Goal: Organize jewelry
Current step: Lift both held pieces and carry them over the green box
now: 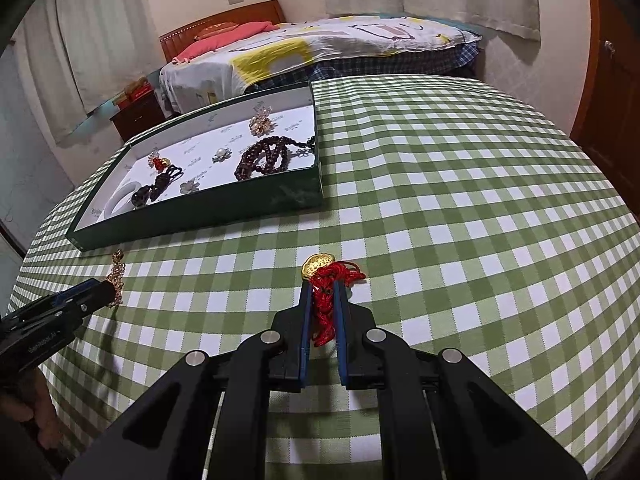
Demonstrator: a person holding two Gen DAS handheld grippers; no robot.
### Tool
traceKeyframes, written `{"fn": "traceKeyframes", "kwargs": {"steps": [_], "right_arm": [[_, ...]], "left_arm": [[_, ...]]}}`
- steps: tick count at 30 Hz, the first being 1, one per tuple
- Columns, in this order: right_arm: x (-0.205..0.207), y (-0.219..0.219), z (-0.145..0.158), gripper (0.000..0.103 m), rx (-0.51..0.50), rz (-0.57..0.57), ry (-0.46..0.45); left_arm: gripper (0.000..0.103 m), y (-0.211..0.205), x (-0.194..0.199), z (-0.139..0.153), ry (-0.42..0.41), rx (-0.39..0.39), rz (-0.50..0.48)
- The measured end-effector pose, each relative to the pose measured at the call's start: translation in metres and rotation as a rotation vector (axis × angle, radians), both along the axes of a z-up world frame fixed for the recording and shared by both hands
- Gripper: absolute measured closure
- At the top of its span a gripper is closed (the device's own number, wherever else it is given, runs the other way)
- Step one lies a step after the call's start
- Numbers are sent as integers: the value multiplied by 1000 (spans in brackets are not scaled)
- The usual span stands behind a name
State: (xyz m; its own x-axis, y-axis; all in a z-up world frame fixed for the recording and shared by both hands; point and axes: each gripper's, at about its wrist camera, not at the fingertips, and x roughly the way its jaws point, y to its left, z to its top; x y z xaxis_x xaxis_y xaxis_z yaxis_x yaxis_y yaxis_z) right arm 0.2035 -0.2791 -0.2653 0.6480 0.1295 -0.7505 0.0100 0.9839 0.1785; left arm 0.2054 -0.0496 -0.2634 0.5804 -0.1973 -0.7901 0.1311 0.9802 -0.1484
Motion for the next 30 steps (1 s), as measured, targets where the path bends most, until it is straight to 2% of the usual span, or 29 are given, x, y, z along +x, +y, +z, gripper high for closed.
{"fn": "traceKeyframes", "kwargs": {"steps": [1, 4, 7, 19, 30], "right_arm": [[0, 0, 0, 92, 1, 0, 0], [0, 0, -1, 92, 2, 0, 3], [1, 1, -2, 92, 2, 1, 3], [-1, 6, 1, 92, 2, 6, -18], [-11, 11, 27, 92, 20, 27, -101]], "left_arm": [[89, -1, -1, 0, -10, -9, -20], [94, -3, -4, 1, -31, 10, -42], [97, -1, -4, 3, -37, -6, -41], [97, 12, -12, 37, -140, -12, -30], [97, 23, -21, 65, -209, -31, -14]]}}
